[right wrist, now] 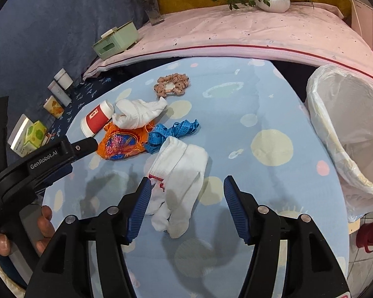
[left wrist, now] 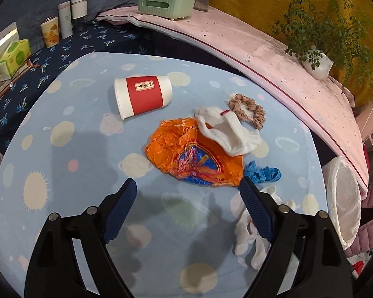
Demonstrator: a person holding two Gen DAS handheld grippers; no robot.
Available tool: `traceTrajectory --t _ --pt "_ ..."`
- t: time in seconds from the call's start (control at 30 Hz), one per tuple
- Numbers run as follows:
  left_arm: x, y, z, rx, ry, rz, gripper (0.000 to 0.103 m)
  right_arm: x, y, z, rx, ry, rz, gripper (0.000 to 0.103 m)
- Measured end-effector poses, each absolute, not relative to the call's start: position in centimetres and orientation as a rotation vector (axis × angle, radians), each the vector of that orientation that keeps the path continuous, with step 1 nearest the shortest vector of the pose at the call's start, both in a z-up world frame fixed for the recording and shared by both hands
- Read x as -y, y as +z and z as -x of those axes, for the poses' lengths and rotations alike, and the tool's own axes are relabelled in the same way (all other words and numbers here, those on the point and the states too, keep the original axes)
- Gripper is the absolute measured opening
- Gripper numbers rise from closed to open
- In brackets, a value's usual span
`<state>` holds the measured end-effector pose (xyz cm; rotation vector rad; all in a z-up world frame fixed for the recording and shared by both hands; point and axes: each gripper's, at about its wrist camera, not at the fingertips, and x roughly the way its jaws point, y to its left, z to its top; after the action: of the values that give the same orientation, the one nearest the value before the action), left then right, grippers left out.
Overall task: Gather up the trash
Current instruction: 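Grasp a white sock with the left gripper while the right gripper grasps another white sock, then carry both white socks over the bin and open both grippers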
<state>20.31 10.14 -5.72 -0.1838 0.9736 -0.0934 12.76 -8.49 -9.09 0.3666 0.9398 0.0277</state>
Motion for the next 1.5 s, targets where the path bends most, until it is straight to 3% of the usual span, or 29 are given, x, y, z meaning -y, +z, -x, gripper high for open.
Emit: traceTrajectory --t 0.43,0.53,0.57,0.67,0.77,0.9,1.5 --pt "-6.0 -7.4 -27.0 -1.011 -0.167 0.155 0.08 7.0 -12.3 -16.2 -1.012 0.037 -0.343 0.059" --pt "-5.7 -8.3 -28.1 -1.041 -0.183 0.166 0.061 7.0 -12.6 -16.6 -1.007 0.034 -0.337 0.055" --pt "-5.6 -8.4 -28.3 -1.048 -0.192 0.17 0.05 7.0 -12.6 -16.6 -1.007 0.033 -0.326 0.052" --pt "-5.4 -8.6 -28.4 -1.06 -0.225 0.179 0.022 6.9 -12.7 -16.8 -1.011 0.042 -0.301 0.036" --pt "-5.3 -8.1 -28.1 -1.049 -0.236 0.184 0.011 6.8 -12.6 -16.9 -1.012 0.057 -0.306 0.022" --pt "-5.3 -6.6 -27.3 -1.014 -0.245 0.183 0.01 6.7 -11.5 -16.5 -0.986 0.07 -0.292 0.015" --pt "0.6 4.6 -21.2 -0.829 -0.404 0.155 0.01 14.4 -0.4 -11.7 -0.691 -0.013 -0.354 0.014"
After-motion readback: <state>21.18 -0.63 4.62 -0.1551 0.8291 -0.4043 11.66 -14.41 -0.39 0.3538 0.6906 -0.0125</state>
